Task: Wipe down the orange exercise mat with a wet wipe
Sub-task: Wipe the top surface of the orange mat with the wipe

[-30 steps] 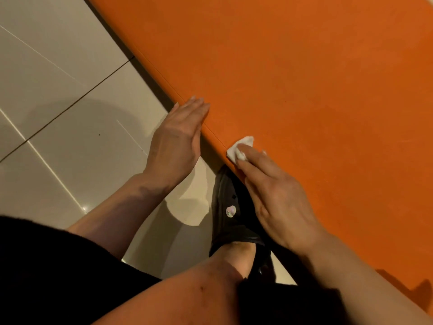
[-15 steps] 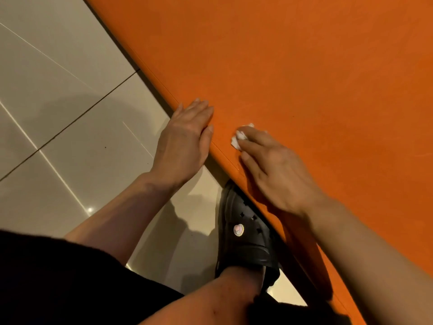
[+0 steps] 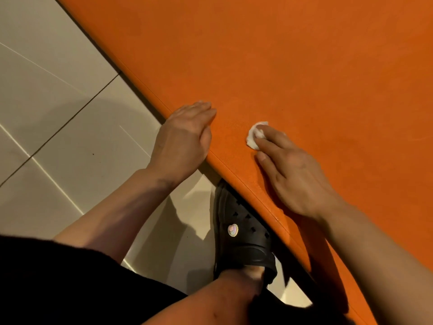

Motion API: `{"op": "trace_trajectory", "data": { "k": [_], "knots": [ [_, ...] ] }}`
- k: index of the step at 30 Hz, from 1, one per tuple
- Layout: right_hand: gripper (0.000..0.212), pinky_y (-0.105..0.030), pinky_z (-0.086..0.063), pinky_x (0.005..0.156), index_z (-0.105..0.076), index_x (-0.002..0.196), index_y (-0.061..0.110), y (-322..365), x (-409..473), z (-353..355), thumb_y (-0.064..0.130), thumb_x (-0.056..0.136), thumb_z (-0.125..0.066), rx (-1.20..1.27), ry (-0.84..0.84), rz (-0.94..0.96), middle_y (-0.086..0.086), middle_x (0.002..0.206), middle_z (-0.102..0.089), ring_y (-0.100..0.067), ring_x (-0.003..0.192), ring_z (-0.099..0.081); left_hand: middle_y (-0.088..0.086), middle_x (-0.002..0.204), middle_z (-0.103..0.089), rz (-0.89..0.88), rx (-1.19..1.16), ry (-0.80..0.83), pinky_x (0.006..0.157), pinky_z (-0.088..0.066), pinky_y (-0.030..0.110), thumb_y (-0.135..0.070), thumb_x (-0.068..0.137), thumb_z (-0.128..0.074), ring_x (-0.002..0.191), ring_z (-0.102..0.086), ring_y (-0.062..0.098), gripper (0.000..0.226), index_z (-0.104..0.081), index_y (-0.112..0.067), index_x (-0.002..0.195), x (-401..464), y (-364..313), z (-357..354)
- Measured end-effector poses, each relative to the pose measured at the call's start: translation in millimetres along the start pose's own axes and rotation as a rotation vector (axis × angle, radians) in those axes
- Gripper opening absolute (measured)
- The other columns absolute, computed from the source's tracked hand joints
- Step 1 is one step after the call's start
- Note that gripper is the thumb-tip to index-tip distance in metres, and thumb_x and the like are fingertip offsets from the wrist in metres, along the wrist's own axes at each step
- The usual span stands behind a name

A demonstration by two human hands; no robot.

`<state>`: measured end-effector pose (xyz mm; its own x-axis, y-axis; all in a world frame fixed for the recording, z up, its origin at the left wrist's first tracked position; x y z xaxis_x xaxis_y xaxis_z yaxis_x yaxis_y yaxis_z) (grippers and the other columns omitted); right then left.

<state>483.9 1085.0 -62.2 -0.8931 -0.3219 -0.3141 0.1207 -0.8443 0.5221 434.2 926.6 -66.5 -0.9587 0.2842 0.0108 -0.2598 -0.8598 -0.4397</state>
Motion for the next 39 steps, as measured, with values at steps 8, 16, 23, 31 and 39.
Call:
{"op": "trace_trajectory", "data": {
  "k": [8,16,23,31,39],
  "knots": [
    [0.052,-0.022,0.001,0.116,-0.028,0.152,0.009,8,71,-9,0.031,0.105,-0.033,-0.011,0.003,0.033,-0.002,0.162,-0.016,-0.017,0.148,-0.016,0.010,0.147,-0.044,-0.007,-0.002,0.189,0.114,-0.022,0.031,-0.018,0.095,-0.053,0.139,-0.037,0.022,0.045,-0.050,-0.012,0.139,32,-17,-10],
    [0.055,-0.023,0.002,0.119,-0.025,0.152,0.007,-48,27,4,0.031,0.104,-0.035,0.025,-0.076,-0.190,-0.004,0.162,-0.015,-0.019,0.149,-0.013,0.006,0.153,-0.036,-0.144,0.071,0.294,0.116,-0.019,0.032,-0.018,0.098,-0.047,0.143,-0.029,0.019,0.047,-0.042,-0.012,0.144,80,-41,-38],
    [0.055,-0.028,0.003,0.120,-0.032,0.150,0.010,-65,45,15,0.040,0.105,-0.027,-0.062,-0.082,-0.137,-0.001,0.162,-0.017,-0.015,0.149,-0.012,0.011,0.155,-0.030,-0.234,0.089,0.337,0.118,-0.017,0.035,-0.013,0.100,-0.040,0.146,-0.023,0.023,0.047,-0.037,-0.008,0.147,120,-42,-60],
    [0.059,-0.027,0.008,0.120,-0.015,0.154,0.006,-41,74,4,0.034,0.105,-0.033,0.049,-0.078,-0.108,-0.004,0.163,-0.002,-0.014,0.150,0.003,0.007,0.161,-0.014,-0.384,0.160,0.288,0.121,-0.002,0.038,-0.025,0.102,-0.027,0.149,-0.009,0.019,0.053,-0.020,-0.011,0.153,140,-48,-86],
    [0.058,-0.026,0.009,0.119,-0.020,0.152,0.005,-109,50,36,0.036,0.104,-0.029,-0.039,-0.239,-0.468,-0.007,0.163,-0.004,-0.020,0.150,0.000,0.005,0.161,-0.012,-0.399,0.225,0.240,0.121,0.002,0.036,-0.025,0.104,-0.025,0.149,-0.007,0.017,0.053,-0.015,-0.012,0.154,140,-44,-91]
  ]
}}
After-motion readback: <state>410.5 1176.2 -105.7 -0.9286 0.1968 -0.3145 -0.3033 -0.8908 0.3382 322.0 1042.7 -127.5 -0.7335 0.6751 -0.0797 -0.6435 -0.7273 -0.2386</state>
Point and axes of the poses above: each hand's wrist, its own x-axis towards the middle knuckle, its own z-axis out of the back of the hand, y = z × x, the point moved 8 cm from there along x, towards the middle knuckle
